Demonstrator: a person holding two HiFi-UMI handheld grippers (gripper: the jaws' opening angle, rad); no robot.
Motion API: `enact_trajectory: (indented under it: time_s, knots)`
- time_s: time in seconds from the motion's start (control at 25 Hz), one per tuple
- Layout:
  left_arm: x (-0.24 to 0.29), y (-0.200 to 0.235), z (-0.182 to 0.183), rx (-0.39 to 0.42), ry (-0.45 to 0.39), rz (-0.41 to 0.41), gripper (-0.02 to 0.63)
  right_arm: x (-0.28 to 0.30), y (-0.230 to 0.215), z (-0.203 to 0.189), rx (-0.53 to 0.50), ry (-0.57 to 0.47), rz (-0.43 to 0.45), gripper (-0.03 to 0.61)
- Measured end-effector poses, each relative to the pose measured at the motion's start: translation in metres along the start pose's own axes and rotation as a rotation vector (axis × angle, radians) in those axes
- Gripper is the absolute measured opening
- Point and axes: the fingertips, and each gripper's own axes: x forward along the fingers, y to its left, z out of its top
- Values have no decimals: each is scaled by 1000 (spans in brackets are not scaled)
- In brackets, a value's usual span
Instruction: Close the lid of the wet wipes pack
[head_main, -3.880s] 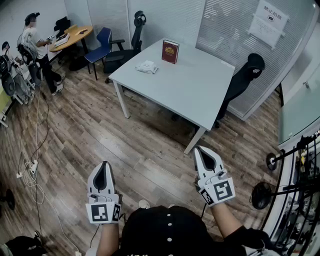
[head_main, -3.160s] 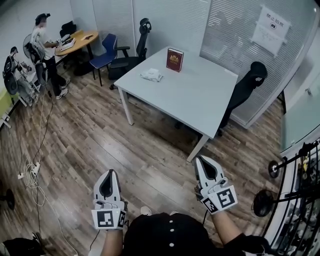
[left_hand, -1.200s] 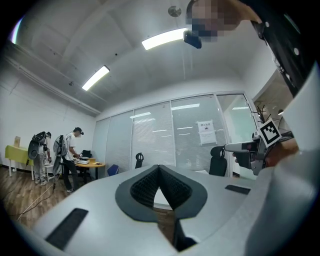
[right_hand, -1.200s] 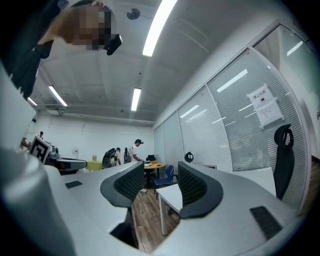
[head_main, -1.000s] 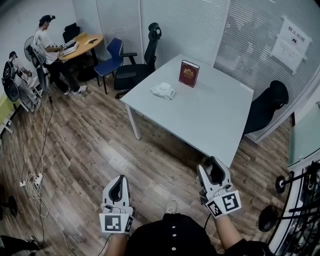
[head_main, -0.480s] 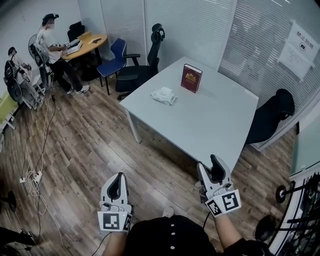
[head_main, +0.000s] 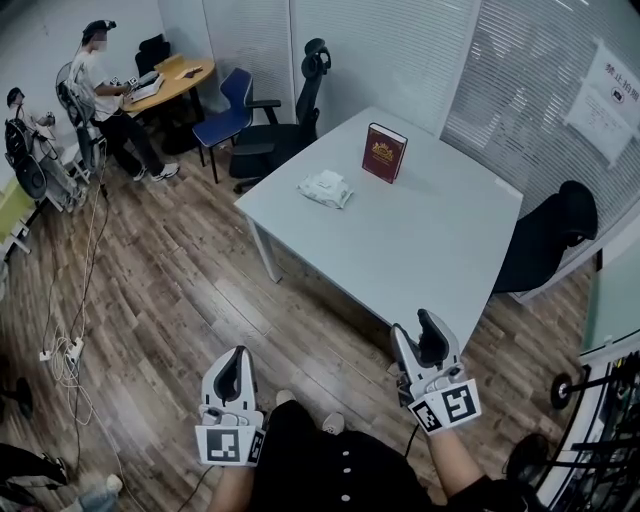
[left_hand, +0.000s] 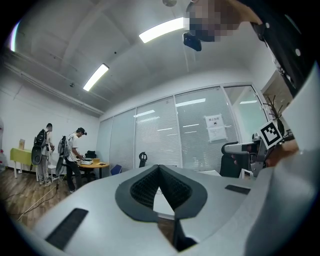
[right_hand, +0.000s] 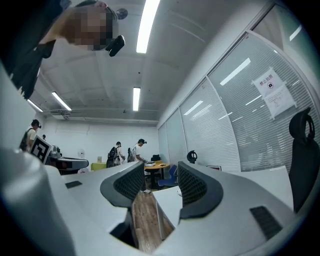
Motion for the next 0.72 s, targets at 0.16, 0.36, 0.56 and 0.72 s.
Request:
enact_trajectory:
  time_s: [0.16,0.36,0.56,0.72]
  knots:
    - [15,5,-6,0,3,-11,14,11,-4,-6,-1,13,1,212]
    - [46,16,-4,-13,-16,-35,13,33,-11,-6,-1,5,-17,212]
    - [82,28,3,-11,-34,-56,14,65,-19,0,-14,-5,-25,212]
    - [107,39,3,-12,-39,-70,14,90,-25,0,-10,-7,-34,212]
